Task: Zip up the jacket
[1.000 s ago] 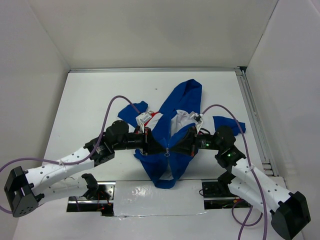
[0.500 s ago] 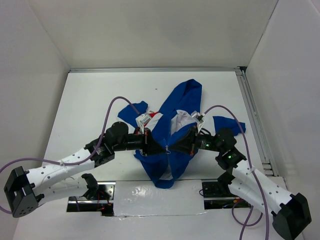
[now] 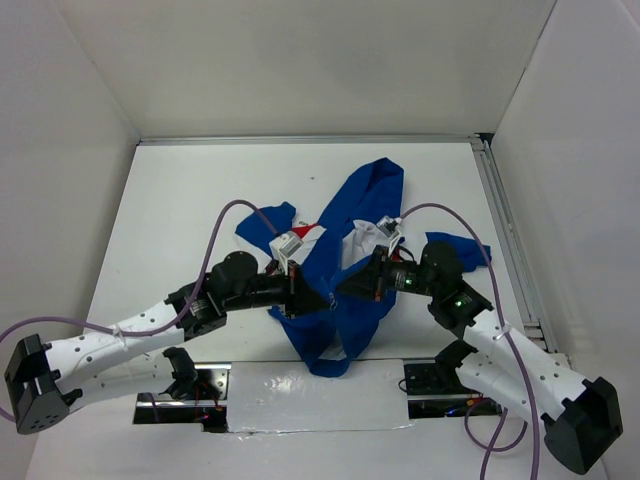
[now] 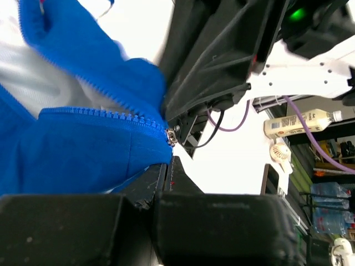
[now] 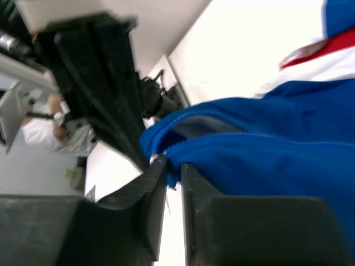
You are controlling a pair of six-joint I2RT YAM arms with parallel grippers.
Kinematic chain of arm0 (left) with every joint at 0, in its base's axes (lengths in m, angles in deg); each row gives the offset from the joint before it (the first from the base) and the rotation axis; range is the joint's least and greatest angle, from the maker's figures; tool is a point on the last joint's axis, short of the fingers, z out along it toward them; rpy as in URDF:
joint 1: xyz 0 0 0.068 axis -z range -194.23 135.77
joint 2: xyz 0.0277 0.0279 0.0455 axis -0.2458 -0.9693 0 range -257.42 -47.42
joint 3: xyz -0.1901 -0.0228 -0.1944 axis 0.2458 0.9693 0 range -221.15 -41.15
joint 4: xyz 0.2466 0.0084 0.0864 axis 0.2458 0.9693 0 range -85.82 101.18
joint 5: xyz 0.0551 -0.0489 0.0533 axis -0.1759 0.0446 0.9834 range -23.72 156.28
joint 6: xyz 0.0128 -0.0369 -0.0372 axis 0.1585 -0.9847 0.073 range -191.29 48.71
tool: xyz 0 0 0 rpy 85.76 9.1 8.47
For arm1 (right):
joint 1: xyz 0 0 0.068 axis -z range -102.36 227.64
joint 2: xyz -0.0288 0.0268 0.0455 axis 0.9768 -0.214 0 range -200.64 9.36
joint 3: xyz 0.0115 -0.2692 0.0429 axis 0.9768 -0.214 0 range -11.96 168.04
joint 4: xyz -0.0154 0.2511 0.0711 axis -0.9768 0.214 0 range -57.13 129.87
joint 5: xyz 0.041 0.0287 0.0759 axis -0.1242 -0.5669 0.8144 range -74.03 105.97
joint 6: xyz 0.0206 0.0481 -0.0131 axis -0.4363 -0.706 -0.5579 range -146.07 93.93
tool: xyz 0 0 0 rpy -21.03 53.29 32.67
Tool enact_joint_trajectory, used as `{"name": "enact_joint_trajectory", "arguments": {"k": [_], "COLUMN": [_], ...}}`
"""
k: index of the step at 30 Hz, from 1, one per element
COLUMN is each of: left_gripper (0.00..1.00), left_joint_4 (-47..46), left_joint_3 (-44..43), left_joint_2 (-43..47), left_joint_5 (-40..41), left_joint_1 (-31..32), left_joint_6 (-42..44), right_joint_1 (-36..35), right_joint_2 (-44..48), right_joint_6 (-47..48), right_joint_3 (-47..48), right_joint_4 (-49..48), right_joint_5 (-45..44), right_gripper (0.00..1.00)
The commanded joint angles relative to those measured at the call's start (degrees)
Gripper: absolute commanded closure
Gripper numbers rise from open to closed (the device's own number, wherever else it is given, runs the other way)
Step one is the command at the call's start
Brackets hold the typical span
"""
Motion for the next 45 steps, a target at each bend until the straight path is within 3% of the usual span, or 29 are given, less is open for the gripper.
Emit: {"name": "enact_joint_trajectory", "arguments": {"k": [1,3,4,12,16,17,20,22,26,36,45], "left_gripper": [1.00,1.00,1.00,1.00,1.00,1.00,1.00,1.00,1.00,1.00,1.00], "left_joint_4": [2.0,3.7,5.4,16.3,19.9,20.5,21.5,21.8,22.0,22.4,21.9], "left_joint_3": [0.2,-1.3,-1.9,-9.5,-12.0,-12.5,-13.0,-13.3,-13.5,-14.0,-14.0], "left_joint_2": [0.8,0.1,-1.0,-6.1,-8.1,-8.3,-8.6,-8.8,-8.8,-9.1,-9.2], "left_joint_5": [0.0,2.2,3.9,8.9,9.9,10.2,10.6,10.7,10.4,10.4,10.0], "left_joint_1": [1.3,1.1,1.1,0.1,-0.6,-0.5,-0.6,-0.6,-0.6,-0.6,-0.6], "left_joint_6": [-1.9,-1.9,-6.0,-17.8,-21.1,-21.7,-22.9,-23.0,-23.3,-23.6,-23.0], "right_joint_1": [-0.9,-1.8,-2.3,-8.0,-15.9,-17.5,-23.8,-26.1,-28.4,-28.6,-28.8], "right_joint_2": [-0.9,-1.4,-1.5,1.6,3.1,3.1,2.4,2.4,1.1,-8.0,-8.5], "right_joint_6": [6.1,6.9,7.8,13.4,16.2,15.8,15.9,15.9,15.3,15.7,14.1], "right_joint_3": [4.4,5.0,5.3,8.4,9.3,9.5,10.0,10.6,11.1,14.2,14.0], "right_joint_4": [9.9,11.6,14.5,26.8,31.7,32.1,32.9,32.3,29.5,23.6,20.9], "right_joint_5": [-6.6,-6.4,-6.6,-21.4,-30.4,-35.2,-40.9,-44.6,-48.4,-42.7,-44.2], "right_gripper": [0.66,0.57,0.53,0.40,0.36,0.30,0.29,0.17,0.18,0.27,0.37]}}
